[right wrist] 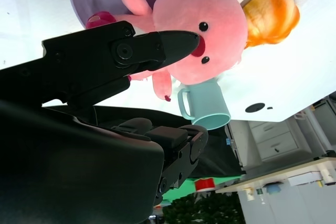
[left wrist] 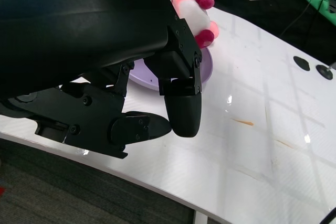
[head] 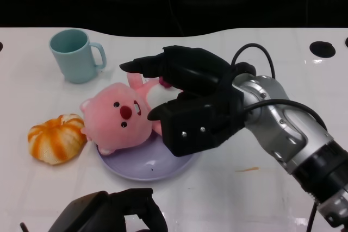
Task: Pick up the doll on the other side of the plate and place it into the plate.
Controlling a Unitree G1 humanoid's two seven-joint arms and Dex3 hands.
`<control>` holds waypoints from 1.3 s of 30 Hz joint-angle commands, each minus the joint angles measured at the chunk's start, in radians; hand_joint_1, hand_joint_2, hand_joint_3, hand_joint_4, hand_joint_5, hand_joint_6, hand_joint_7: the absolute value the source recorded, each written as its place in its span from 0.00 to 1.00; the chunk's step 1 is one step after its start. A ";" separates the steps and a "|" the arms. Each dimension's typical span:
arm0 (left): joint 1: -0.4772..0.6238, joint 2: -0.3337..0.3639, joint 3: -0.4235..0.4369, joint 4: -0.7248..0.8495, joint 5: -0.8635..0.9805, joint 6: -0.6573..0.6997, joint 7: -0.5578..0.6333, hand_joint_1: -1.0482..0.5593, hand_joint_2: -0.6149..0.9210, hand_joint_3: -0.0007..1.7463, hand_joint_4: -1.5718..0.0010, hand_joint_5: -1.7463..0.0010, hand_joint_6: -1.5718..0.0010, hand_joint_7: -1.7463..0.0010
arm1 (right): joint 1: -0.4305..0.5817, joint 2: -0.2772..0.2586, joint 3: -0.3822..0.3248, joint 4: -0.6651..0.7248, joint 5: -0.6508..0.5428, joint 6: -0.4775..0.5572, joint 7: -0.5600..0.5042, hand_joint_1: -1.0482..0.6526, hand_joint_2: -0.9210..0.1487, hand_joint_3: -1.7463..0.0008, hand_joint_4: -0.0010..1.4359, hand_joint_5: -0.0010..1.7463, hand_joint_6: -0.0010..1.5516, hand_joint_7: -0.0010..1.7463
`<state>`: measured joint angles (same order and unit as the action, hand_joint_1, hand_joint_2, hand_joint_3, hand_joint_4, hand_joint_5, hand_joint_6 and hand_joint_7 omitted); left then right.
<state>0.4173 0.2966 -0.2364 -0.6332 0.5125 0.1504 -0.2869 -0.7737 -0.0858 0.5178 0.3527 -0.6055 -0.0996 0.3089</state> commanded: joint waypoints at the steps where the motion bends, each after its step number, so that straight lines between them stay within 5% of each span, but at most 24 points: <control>1: 0.000 0.010 0.008 0.010 -0.007 -0.010 0.005 0.48 0.99 0.24 0.59 0.06 0.56 0.38 | 0.046 -0.050 -0.034 -0.079 0.037 -0.022 0.021 0.19 0.00 0.90 0.01 0.29 0.17 0.01; 24: -0.020 0.024 0.025 0.039 -0.027 -0.026 0.002 0.48 1.00 0.23 0.59 0.06 0.57 0.38 | 0.490 -0.217 -0.267 -0.376 0.298 -0.194 0.021 0.31 0.00 0.93 0.26 0.44 0.38 0.09; 31: -0.027 0.024 0.025 0.048 -0.030 -0.028 0.005 0.49 1.00 0.23 0.58 0.05 0.56 0.38 | 0.612 -0.229 -0.353 -0.430 0.391 -0.227 0.009 0.53 0.01 0.97 0.37 0.67 0.52 0.18; 33: -0.028 0.024 0.025 0.047 -0.031 -0.024 0.004 0.49 1.00 0.23 0.59 0.05 0.56 0.38 | 0.631 -0.231 -0.365 -0.436 0.401 -0.235 0.007 0.57 0.06 0.90 0.39 0.71 0.50 0.29; 35: -0.029 0.023 0.027 0.049 -0.037 -0.022 0.002 0.49 1.00 0.24 0.59 0.05 0.56 0.39 | 0.670 -0.246 -0.389 -0.456 0.422 -0.226 0.018 0.59 0.24 0.66 0.42 0.76 0.47 0.44; 39: -0.031 0.030 0.034 0.058 -0.042 -0.038 0.006 0.49 1.00 0.24 0.59 0.05 0.56 0.39 | 0.748 -0.265 -0.426 -0.542 0.471 -0.110 0.055 0.63 0.41 0.39 0.51 0.83 0.52 0.55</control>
<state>0.3846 0.3114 -0.2121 -0.5816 0.4752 0.1273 -0.2874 -0.0524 -0.3287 0.1165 -0.1586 -0.1628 -0.2466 0.3484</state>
